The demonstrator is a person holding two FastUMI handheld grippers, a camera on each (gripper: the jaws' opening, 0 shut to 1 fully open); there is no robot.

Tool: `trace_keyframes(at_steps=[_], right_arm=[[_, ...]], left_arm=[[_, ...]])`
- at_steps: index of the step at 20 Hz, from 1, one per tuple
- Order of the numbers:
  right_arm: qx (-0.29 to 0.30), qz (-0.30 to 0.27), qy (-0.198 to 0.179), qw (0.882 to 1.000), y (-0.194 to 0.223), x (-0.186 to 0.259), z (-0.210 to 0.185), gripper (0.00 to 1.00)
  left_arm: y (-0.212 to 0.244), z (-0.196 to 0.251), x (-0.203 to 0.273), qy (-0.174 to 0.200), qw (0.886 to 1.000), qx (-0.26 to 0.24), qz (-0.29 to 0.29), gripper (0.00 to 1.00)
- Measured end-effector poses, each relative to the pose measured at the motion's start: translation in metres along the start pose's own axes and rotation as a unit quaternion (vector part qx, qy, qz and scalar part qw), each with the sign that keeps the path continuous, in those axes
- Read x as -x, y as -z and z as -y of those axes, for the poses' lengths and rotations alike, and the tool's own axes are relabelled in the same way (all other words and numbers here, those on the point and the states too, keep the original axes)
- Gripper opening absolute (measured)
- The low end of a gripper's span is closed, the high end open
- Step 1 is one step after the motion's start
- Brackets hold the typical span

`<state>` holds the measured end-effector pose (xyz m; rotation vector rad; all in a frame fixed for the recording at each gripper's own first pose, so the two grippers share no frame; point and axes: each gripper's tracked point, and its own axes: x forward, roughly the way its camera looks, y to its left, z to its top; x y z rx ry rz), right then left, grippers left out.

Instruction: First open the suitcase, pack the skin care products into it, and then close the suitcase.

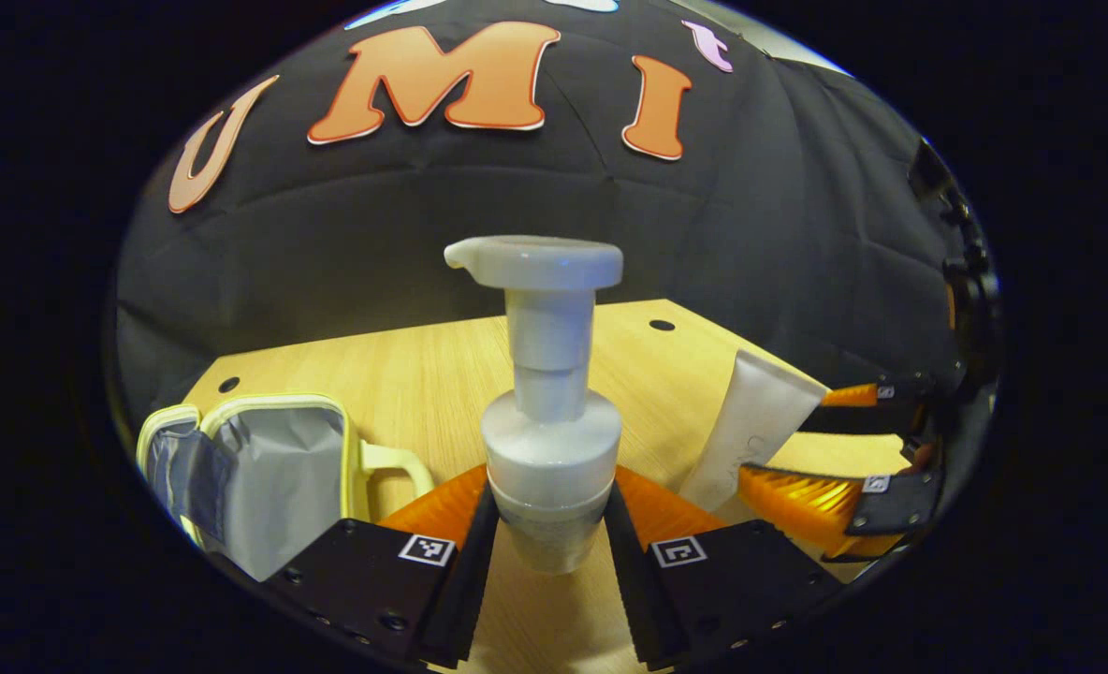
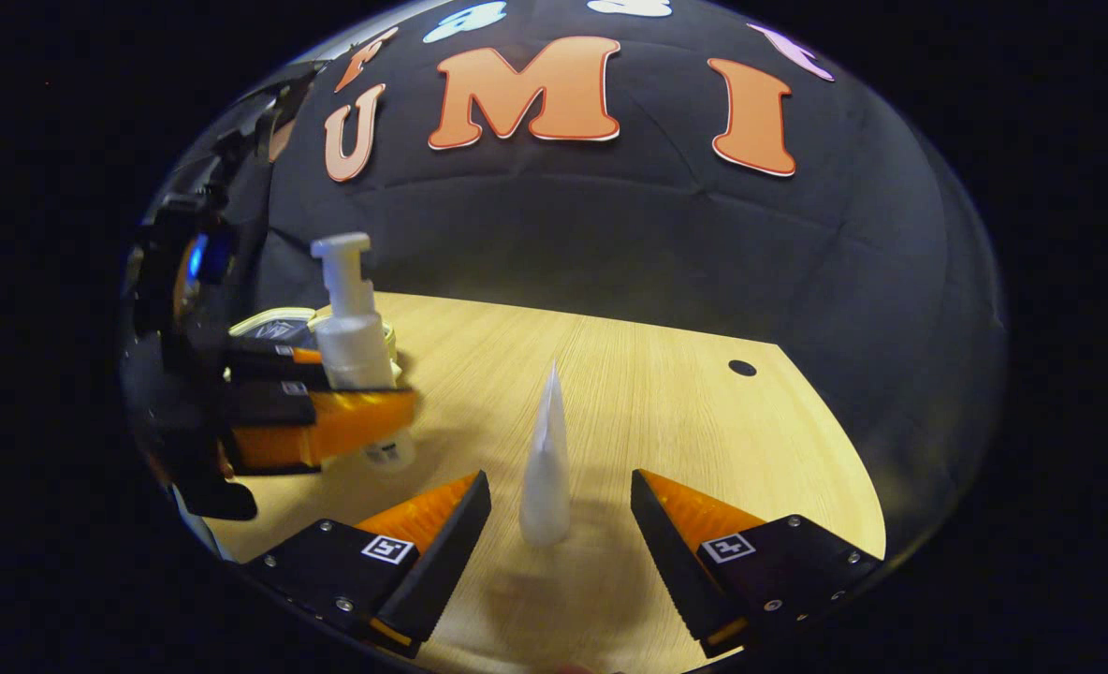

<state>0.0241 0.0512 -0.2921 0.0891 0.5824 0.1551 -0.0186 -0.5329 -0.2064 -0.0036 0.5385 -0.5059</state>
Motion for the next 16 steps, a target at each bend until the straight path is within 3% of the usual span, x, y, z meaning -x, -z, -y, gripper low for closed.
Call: trace_keyframes(at_steps=[6, 9, 11, 12, 14, 15, 16], right_arm=[[-0.007, -0.025, -0.029, 0.999, 0.026, -0.021, -0.010, 0.96], [-0.013, -0.027, -0.037, 0.999, 0.027, -0.032, -0.014, 0.91], [-0.019, -0.033, -0.045, 0.998, 0.028, -0.038, -0.017, 0.83], [-0.021, -0.038, -0.047, 0.998, 0.030, -0.041, -0.019, 0.72], [-0.017, -0.042, -0.042, 0.998, 0.035, -0.044, -0.017, 0.68], [-0.020, -0.041, -0.041, 0.998, 0.034, -0.043, -0.014, 0.55], [-0.030, -0.042, -0.041, 0.998, 0.033, -0.044, -0.015, 0.55]], left_arm=[[-0.030, -0.018, 0.030, -0.020, 1.000, 0.012, 0.015, 0.58], [-0.036, -0.028, 0.045, -0.034, 0.999, 0.020, 0.016, 0.58], [-0.036, -0.042, 0.056, -0.049, 0.999, 0.021, 0.011, 0.58], [-0.035, -0.051, 0.065, -0.063, 0.998, 0.024, 0.008, 0.58], [-0.032, -0.065, 0.075, -0.080, 0.996, 0.025, 0.002, 0.58], [-0.032, -0.072, 0.081, -0.089, 0.996, 0.027, 0.000, 0.58], [-0.029, -0.079, 0.085, -0.096, 0.995, 0.030, -0.004, 0.58]])
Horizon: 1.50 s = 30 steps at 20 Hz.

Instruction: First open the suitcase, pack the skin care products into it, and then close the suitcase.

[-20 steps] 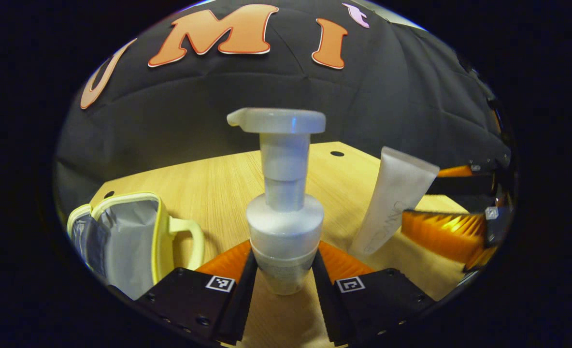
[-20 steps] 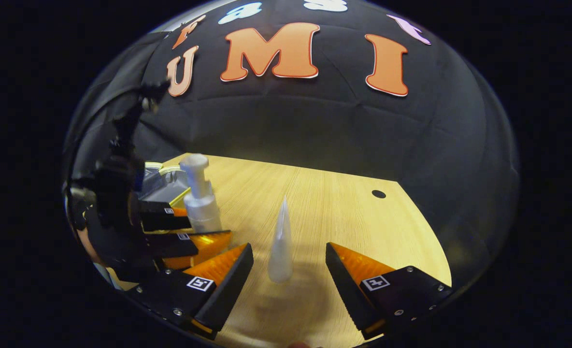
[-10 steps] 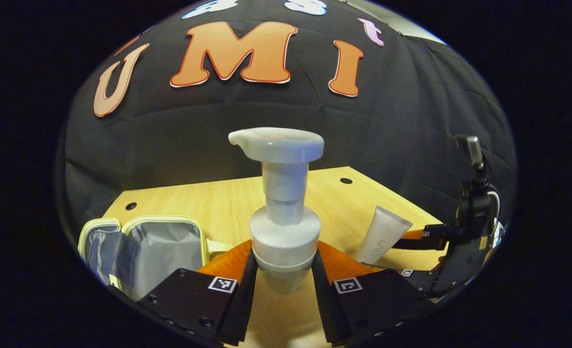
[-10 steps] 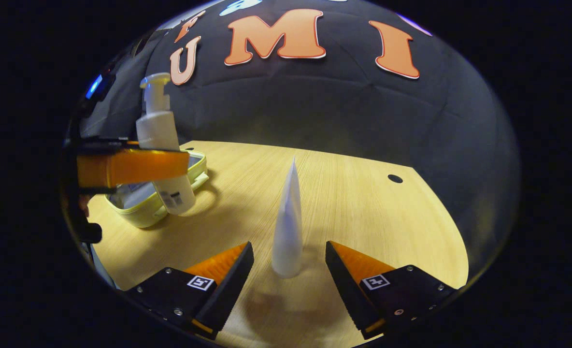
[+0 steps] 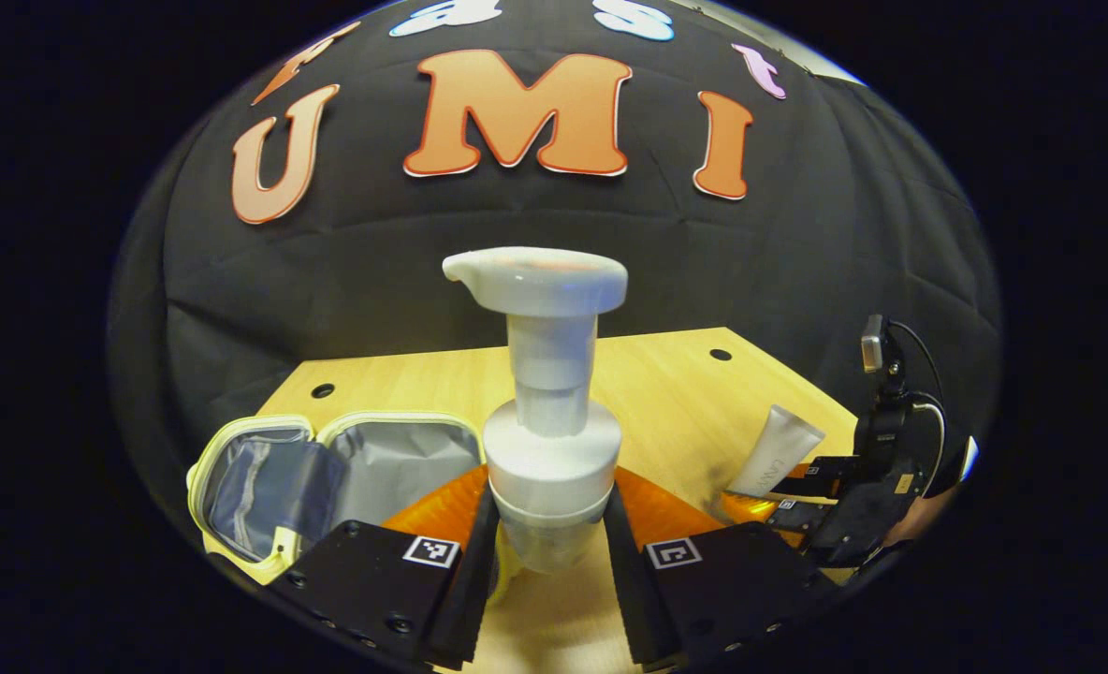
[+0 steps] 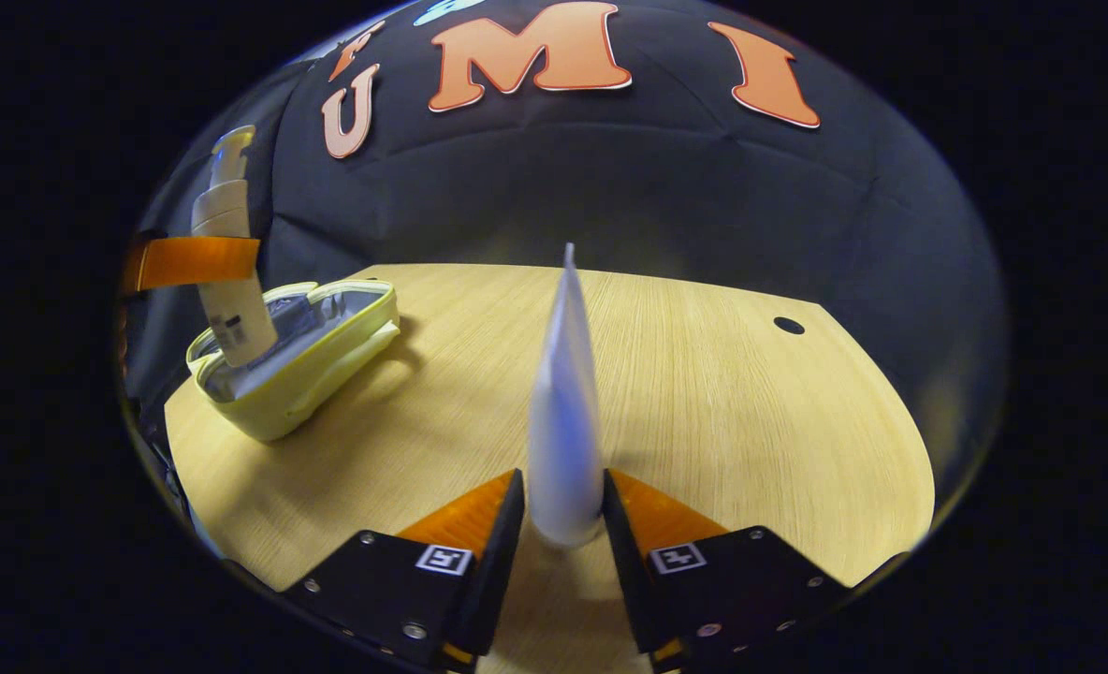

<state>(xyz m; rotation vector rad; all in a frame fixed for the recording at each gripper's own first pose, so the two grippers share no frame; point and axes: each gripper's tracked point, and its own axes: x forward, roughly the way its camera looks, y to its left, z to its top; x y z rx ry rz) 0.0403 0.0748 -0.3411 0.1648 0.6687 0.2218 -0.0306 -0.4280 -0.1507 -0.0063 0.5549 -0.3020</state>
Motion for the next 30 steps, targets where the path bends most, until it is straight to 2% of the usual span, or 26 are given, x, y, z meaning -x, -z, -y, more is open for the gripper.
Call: trace_keyframes(at_steps=[2, 5, 7, 8, 9, 12, 16, 20, 25, 30], right_arm=[[-0.017, -0.009, -0.001, 1.000, -0.003, -0.003, 0.000, 0.46], [-0.021, -0.003, -0.007, 1.000, -0.022, 0.005, -0.008, 0.43], [-0.018, 0.006, -0.017, 1.000, -0.042, 0.012, -0.017, 0.42], [-0.020, 0.011, -0.022, 0.999, -0.053, 0.015, -0.024, 0.38], [-0.022, 0.018, -0.029, 0.999, -0.069, 0.021, -0.034, 0.43], [-0.012, 0.032, -0.037, 0.999, -0.098, 0.032, -0.056, 0.42], [-0.004, 0.043, -0.050, 0.998, -0.126, 0.042, -0.098, 0.42], [-0.022, 0.046, -0.071, 0.996, -0.146, 0.039, -0.149, 0.42], [-0.008, 0.017, -0.088, 0.996, -0.139, 0.023, -0.199, 0.42], [0.002, -0.008, -0.094, 0.995, -0.133, 0.010, -0.223, 0.42]], left_arm=[[0.000, -0.020, 0.007, -0.017, 1.000, 0.002, -0.007, 0.58], [-0.001, -0.053, 0.013, -0.043, 0.999, 0.009, -0.013, 0.58], [0.003, -0.066, 0.015, -0.047, 0.998, 0.027, -0.020, 0.58], [0.005, -0.075, 0.017, -0.050, 0.998, 0.035, -0.025, 0.58], [0.009, -0.085, 0.018, -0.052, 0.998, 0.036, -0.029, 0.58], [0.015, -0.113, 0.023, -0.057, 0.997, 0.029, -0.044, 0.58], [0.022, -0.157, 0.026, -0.054, 0.996, 0.022, -0.064, 0.58], [0.044, -0.174, 0.019, -0.032, 0.994, 0.034, -0.097, 0.58], [0.077, -0.178, 0.005, -0.008, 0.987, 0.050, -0.154, 0.58], [0.107, -0.175, -0.008, 0.008, 0.972, 0.063, -0.226, 0.58]])
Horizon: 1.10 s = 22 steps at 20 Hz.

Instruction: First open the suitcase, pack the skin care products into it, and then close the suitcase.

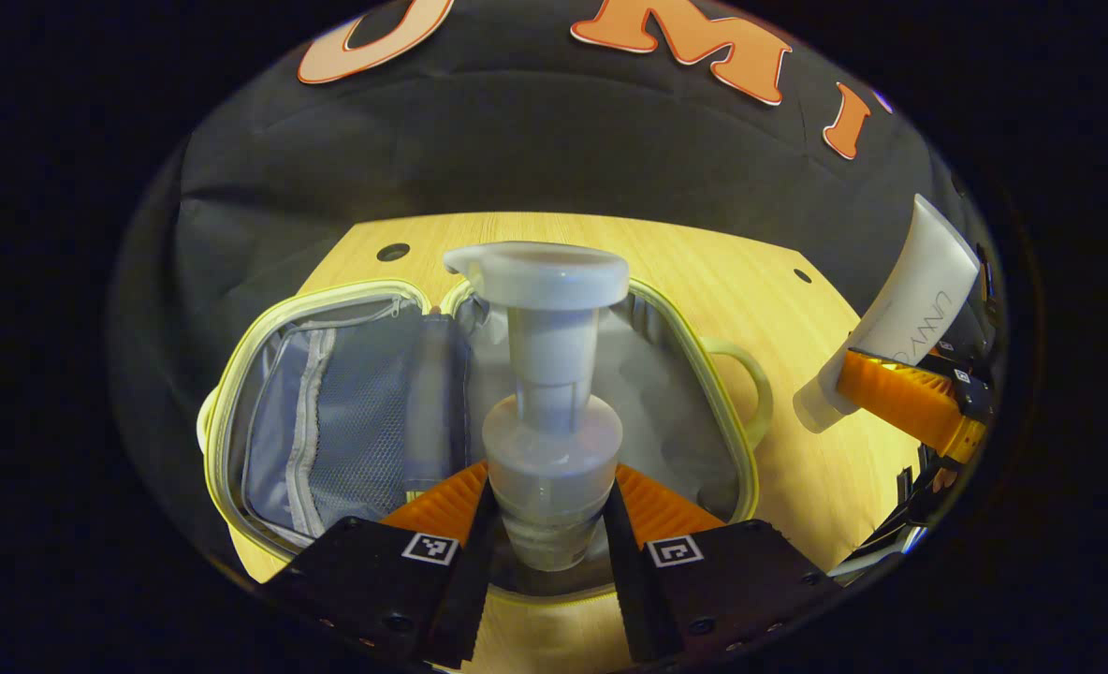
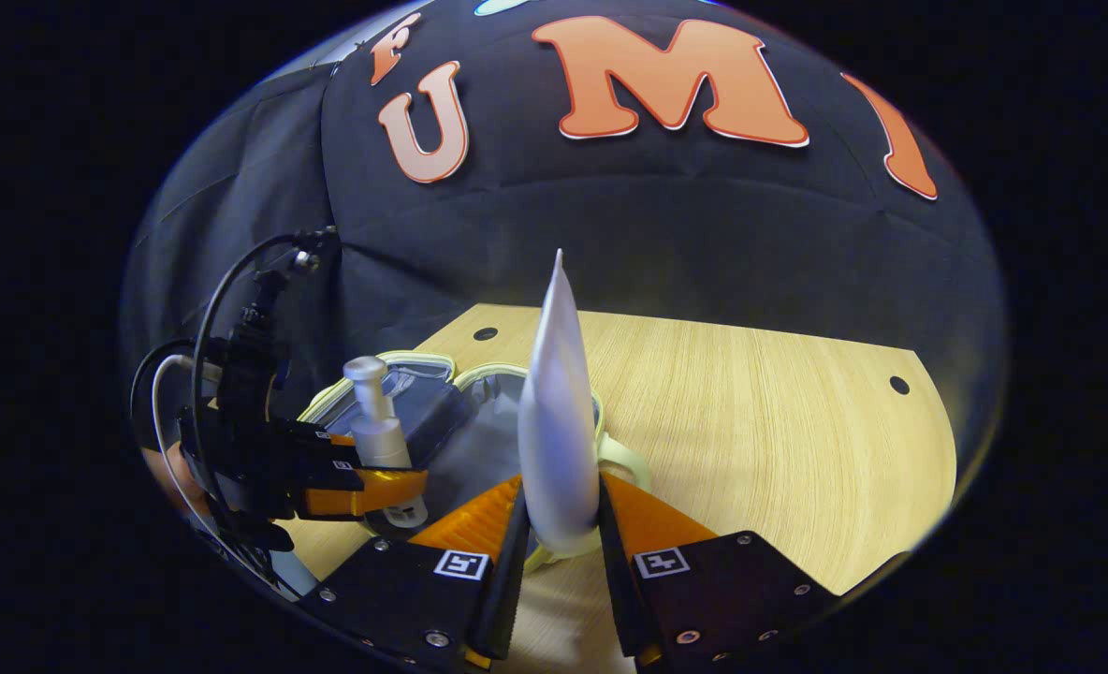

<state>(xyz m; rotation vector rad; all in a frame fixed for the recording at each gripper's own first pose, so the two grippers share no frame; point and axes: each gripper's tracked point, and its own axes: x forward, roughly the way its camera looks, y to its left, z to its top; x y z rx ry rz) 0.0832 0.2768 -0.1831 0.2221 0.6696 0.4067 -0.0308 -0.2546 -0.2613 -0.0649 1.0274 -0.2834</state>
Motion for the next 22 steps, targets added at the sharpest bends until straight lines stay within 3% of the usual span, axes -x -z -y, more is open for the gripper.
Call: trace_keyframes(at_steps=[5, 14, 19, 22], right_arm=[[-0.010, -0.017, -0.002, 1.000, 0.000, -0.010, -0.004, 0.42], [-0.025, -0.050, -0.020, 0.998, 0.010, -0.022, -0.017, 0.42], [-0.032, -0.071, -0.028, 0.997, 0.013, -0.035, -0.016, 0.42], [-0.049, -0.084, -0.036, 0.995, 0.013, -0.044, -0.022, 0.42]], left_arm=[[0.013, -0.005, -0.018, -0.007, 0.999, 0.007, -0.053, 0.59], [0.006, -0.008, -0.070, -0.030, 0.997, 0.019, -0.064, 0.59], [-0.009, -0.007, -0.059, -0.018, 0.999, 0.019, -0.022, 0.68], [-0.034, -0.023, -0.027, -0.037, 0.999, 0.009, 0.037, 0.75]])
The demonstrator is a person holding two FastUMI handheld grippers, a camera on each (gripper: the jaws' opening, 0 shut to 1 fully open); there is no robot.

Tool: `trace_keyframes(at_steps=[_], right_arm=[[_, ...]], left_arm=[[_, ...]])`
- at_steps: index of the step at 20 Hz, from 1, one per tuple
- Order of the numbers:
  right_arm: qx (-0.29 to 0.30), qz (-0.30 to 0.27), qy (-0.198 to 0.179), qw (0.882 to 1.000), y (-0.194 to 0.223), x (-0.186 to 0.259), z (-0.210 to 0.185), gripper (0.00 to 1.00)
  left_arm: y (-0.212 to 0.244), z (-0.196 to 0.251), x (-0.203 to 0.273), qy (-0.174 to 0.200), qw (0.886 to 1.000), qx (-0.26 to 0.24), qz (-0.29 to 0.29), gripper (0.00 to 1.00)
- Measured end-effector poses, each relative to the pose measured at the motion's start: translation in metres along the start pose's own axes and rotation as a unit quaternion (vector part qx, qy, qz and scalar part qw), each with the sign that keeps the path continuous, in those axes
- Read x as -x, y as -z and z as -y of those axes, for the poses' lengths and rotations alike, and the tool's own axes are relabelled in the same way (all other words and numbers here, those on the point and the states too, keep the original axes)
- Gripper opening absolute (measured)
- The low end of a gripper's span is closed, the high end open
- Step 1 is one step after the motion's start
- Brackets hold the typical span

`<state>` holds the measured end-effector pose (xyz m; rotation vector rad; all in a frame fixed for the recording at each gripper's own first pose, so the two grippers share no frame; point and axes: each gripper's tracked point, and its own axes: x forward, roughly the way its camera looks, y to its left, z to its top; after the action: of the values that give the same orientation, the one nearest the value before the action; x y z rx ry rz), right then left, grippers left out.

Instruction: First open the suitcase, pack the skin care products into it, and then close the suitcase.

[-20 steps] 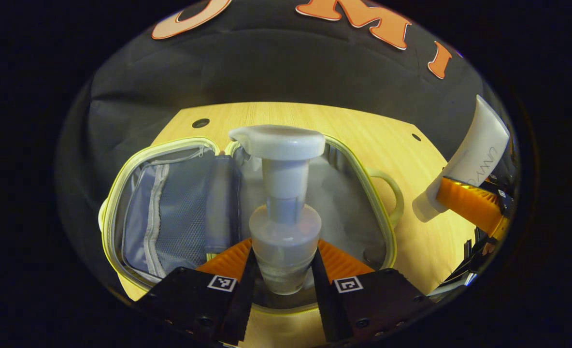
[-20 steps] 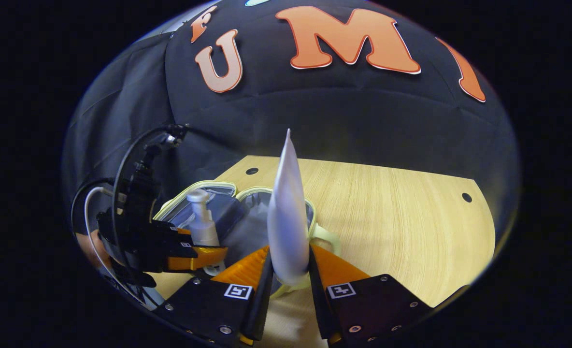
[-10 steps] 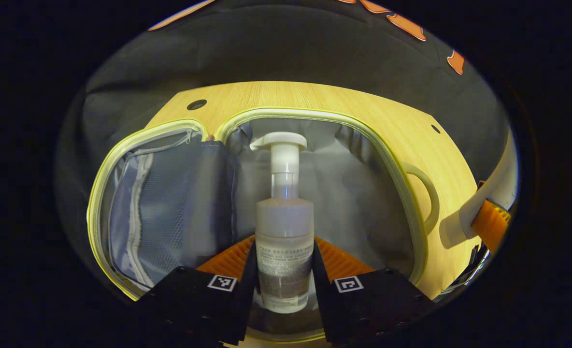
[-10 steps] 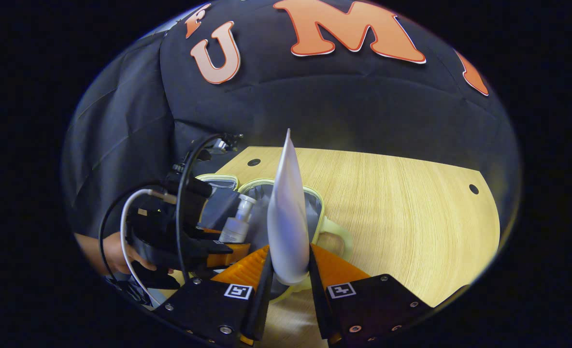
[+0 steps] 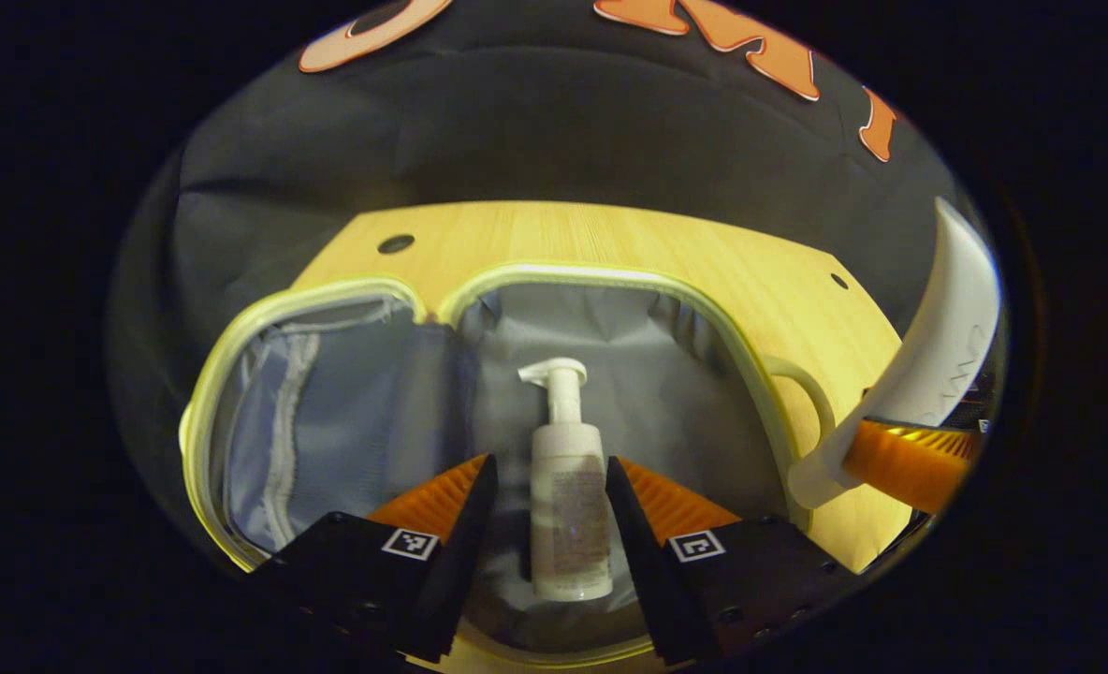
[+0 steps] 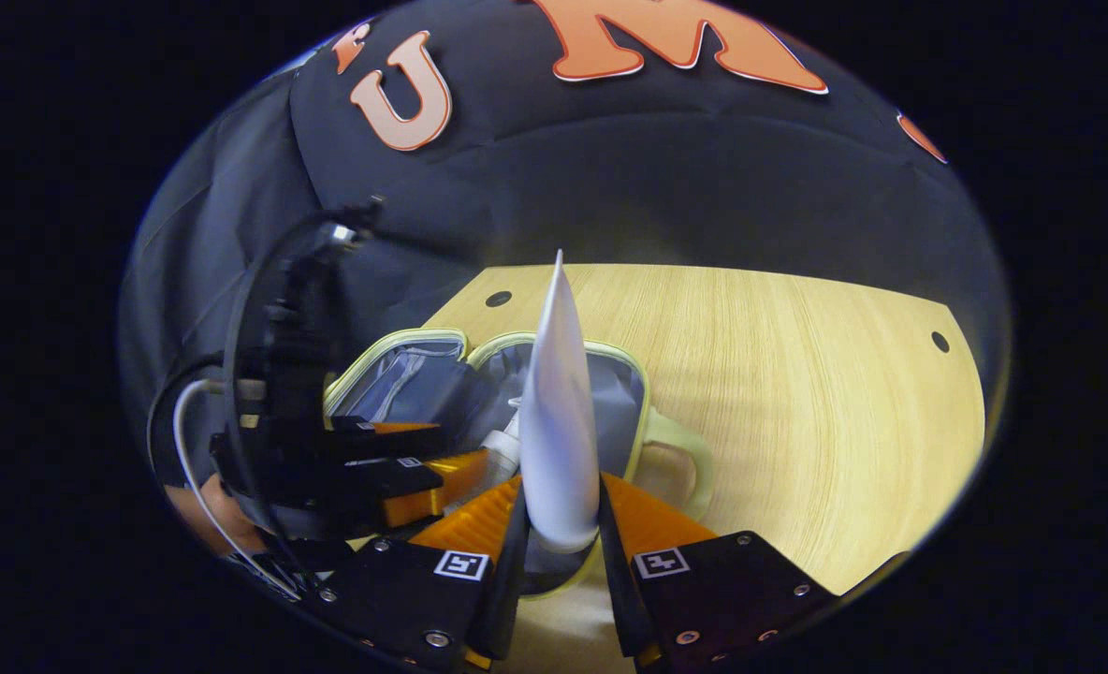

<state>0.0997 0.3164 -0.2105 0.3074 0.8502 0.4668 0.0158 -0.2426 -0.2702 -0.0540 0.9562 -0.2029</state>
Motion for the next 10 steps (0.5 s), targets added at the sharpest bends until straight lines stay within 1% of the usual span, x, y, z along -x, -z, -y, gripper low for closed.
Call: trace_keyframes(at_steps=[1, 4, 6, 8, 10], right_arm=[[-0.002, -0.008, -0.002, 1.000, 0.003, 0.000, -0.001, 0.42], [-0.001, -0.034, -0.005, 0.999, 0.011, -0.014, -0.009, 0.43], [-0.012, -0.063, -0.006, 0.998, 0.022, -0.025, -0.015, 0.43], [-0.020, -0.083, -0.004, 0.996, 0.032, -0.031, -0.017, 0.42], [-0.025, -0.104, 0.002, 0.994, 0.040, -0.036, -0.018, 0.43]], left_arm=[[-0.007, -0.006, 0.009, -0.005, 1.000, 0.000, 0.017, 0.81], [-0.030, -0.027, 0.039, -0.024, 0.997, 0.001, 0.068, 0.83], [-0.043, -0.045, 0.068, -0.037, 0.994, 0.022, 0.098, 0.86], [-0.047, -0.064, 0.082, -0.045, 0.992, 0.035, 0.109, 0.90], [-0.054, -0.084, 0.094, -0.056, 0.990, 0.047, 0.119, 0.90]])
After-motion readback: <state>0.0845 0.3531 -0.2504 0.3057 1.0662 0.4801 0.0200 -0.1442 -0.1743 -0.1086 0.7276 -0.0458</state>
